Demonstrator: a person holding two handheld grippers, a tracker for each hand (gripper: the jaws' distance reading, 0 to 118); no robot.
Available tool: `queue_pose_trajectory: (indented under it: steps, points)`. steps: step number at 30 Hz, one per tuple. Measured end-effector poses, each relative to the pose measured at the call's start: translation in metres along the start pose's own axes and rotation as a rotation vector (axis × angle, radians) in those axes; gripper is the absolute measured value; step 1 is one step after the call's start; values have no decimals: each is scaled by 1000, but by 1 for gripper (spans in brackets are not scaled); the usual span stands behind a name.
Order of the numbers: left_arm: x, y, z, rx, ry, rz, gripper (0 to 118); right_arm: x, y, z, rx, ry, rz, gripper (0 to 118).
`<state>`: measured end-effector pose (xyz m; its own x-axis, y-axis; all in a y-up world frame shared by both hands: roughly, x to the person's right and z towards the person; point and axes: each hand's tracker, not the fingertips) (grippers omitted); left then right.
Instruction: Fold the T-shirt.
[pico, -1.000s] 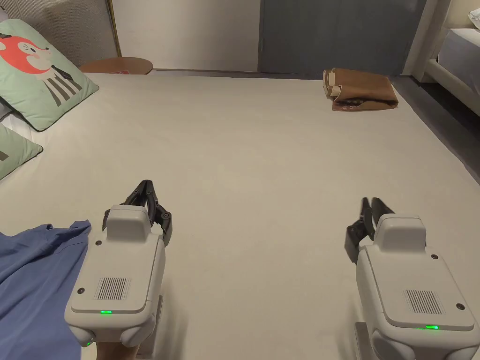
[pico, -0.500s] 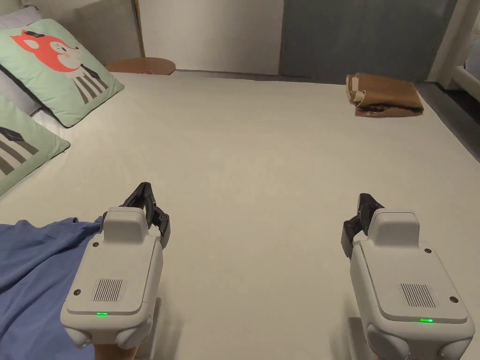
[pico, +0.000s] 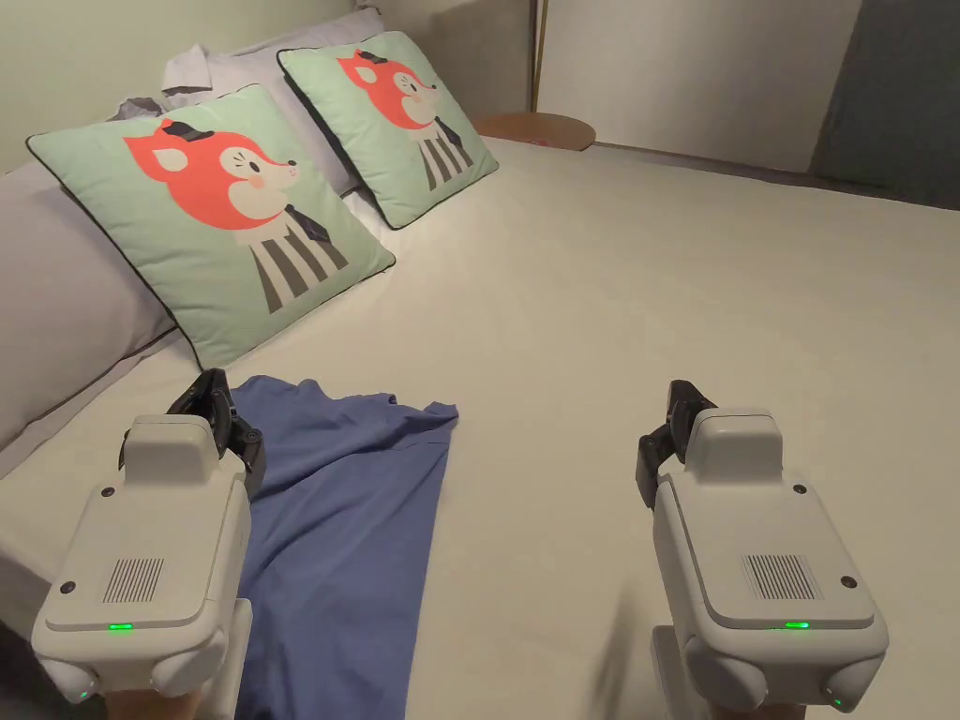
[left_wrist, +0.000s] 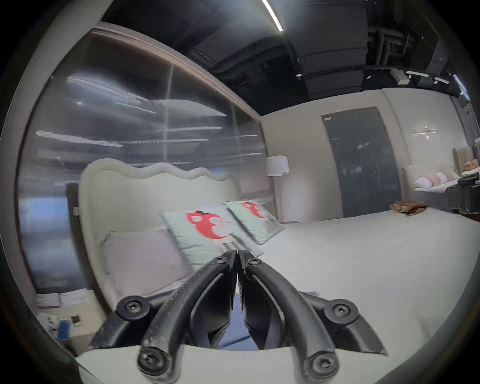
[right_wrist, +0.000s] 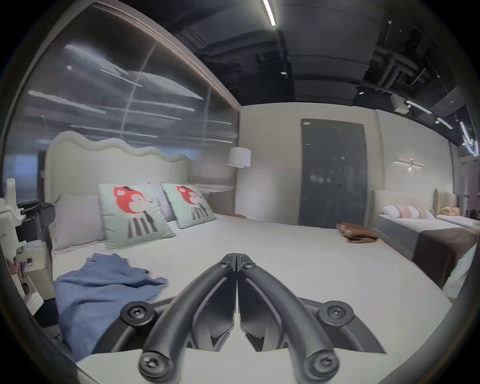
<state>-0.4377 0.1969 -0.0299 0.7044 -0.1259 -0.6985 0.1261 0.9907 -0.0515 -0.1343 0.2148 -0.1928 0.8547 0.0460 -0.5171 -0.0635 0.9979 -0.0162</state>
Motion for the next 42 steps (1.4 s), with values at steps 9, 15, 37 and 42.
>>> queue_pose_trajectory:
  steps: [9,15,37,42]
  points:
    - [-67,-14,-1,-70,131,-21,0,-59,-1,-22,-15,141,-1,1]
    - [-62,-19,-28,-236,55,57,14,-55,1,-22,-14,154,19,1]
    - [72,-106,-118,-969,-159,41,47,38,-6,4,-36,-82,33,1]
    - [66,-85,-101,-903,-196,18,2,47,-6,9,-40,-97,23,1]
